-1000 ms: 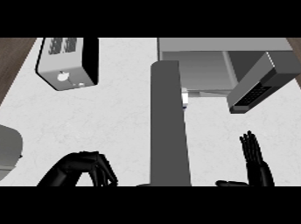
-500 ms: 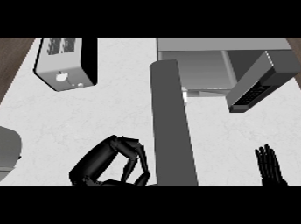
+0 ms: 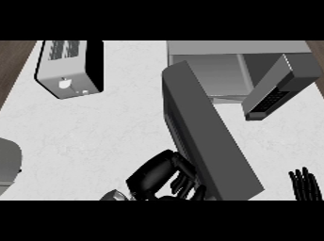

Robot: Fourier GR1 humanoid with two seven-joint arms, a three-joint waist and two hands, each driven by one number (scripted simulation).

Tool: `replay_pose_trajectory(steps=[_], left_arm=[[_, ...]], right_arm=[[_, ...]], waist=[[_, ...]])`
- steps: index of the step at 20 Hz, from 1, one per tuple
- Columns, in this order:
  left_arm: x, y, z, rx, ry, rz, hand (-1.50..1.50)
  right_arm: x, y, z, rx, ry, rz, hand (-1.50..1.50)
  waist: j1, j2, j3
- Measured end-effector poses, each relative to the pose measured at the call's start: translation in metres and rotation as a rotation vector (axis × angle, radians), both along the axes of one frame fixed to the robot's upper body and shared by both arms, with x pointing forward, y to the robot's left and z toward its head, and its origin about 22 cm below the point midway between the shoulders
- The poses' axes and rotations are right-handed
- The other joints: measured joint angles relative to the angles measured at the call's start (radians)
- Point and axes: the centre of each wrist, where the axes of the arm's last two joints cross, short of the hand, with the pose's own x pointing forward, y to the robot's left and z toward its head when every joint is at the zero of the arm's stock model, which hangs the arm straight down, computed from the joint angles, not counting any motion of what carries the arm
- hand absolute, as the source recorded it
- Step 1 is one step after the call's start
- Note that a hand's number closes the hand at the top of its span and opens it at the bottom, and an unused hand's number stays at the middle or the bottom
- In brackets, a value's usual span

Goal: Pick up the milk, place it into the microwave and close the microwave

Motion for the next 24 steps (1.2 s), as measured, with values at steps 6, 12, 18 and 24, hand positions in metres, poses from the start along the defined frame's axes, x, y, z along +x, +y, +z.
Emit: replay_pose_trajectory(steps=[6,12,18,24], left_arm=[[-0.001,-0.039,-0.012,0.037,0.014,-0.022,1.50],[0.006,-0.058,-0.017,0.058,0.065,0.037,1.50],[0.019,-0.063,-0.019,-0.011,0.085,0.142,-1.50],[0.036,-0.063,-0.018,-0.076,0.084,0.249,-1.50]], right_arm=[[0.003,0.003,0.021,0.022,-0.062,0.071,-1.50],[0.012,0.009,0.047,0.047,-0.127,0.155,-1.50],[0.021,0.014,0.071,0.061,-0.181,0.222,-1.50],[0.026,0.021,0.089,0.077,-0.206,0.285,-1.50]], waist=[[-0.028,0.003,-0.001],[-0.075,0.008,-0.003],[-0.125,0.020,-0.005],[-0.173,0.034,-0.005]])
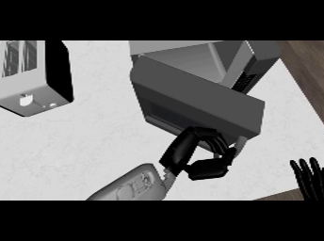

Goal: Pick up the milk, place it into the microwave and close the microwave

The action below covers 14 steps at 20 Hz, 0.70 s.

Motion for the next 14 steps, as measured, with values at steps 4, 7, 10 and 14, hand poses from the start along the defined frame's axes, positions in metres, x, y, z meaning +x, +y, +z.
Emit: replay_pose_trajectory(steps=[4,7,10,14], left_arm=[[0.015,-0.001,0.004,-0.031,-0.014,0.088,1.50],[0.024,-0.001,0.007,-0.054,-0.009,0.129,1.50],[0.034,0.000,0.011,-0.093,0.008,0.162,1.50],[0.048,0.003,0.015,-0.122,0.016,0.208,1.50]], right_arm=[[0.001,0.001,0.011,0.007,-0.007,0.040,-1.50],[0.002,0.002,0.019,0.008,-0.011,0.076,-1.50],[0.004,0.004,0.026,0.015,-0.019,0.110,-1.50],[0.002,0.005,0.034,0.025,-0.018,0.136,-1.50]], waist=[[-0.026,0.007,0.000],[-0.044,0.015,-0.001],[-0.062,0.023,-0.001],[-0.088,0.030,-0.001]])
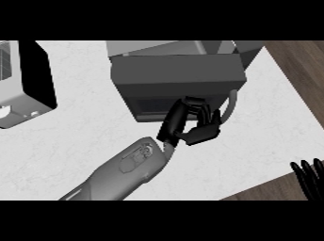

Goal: Pick up the milk, place it into the microwave and close the microwave

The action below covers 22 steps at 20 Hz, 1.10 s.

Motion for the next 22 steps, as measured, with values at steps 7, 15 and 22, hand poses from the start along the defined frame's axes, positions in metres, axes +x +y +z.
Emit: replay_pose_trajectory(steps=[7,15,22], left_arm=[[0.022,0.004,0.007,-0.034,-0.007,0.057,1.50],[0.037,0.007,0.011,-0.065,-0.025,0.105,1.50],[0.037,0.008,0.008,-0.092,-0.041,0.126,1.50]], right_arm=[[0.000,-0.001,0.012,0.015,-0.011,0.030,-1.50],[0.000,-0.005,0.027,0.022,-0.024,0.075,-1.50],[0.002,-0.006,0.039,0.024,-0.043,0.106,-1.50]], waist=[[-0.033,0.013,0.001],[-0.065,0.016,0.002],[-0.075,0.014,0.003]])
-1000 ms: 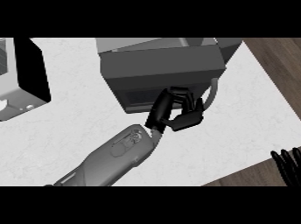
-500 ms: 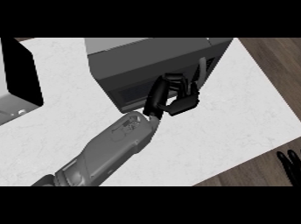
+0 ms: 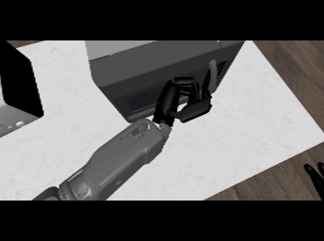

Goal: Pick up the milk, place it into the microwave and close the microwave

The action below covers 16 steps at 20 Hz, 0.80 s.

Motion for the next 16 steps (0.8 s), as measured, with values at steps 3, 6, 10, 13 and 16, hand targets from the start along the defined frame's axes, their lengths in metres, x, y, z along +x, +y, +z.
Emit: replay_pose_trajectory(steps=[3,6,10,13,16], left_arm=[[0.001,0.001,-0.001,-0.010,-0.007,0.012,1.50],[0.001,0.001,-0.002,-0.015,-0.017,0.019,1.50],[0.001,0.001,-0.003,-0.024,-0.027,0.025,1.50],[0.001,0.001,-0.004,-0.025,-0.033,0.031,1.50],[0.001,0.001,-0.005,-0.029,-0.038,0.035,1.50]], right_arm=[[0.001,-0.001,0.006,-0.002,-0.017,0.008,-1.50],[0.001,-0.001,0.010,0.005,-0.025,0.015,-1.50],[-0.002,0.001,0.011,0.033,-0.015,0.030,-1.50],[-0.003,0.000,0.013,0.040,-0.008,0.042,-1.50],[-0.005,-0.001,0.016,0.044,-0.002,0.050,-1.50]], waist=[[-0.008,-0.001,0.000],[-0.011,0.000,0.001],[-0.013,0.001,0.002],[-0.016,0.001,0.003],[-0.020,0.000,0.003]])
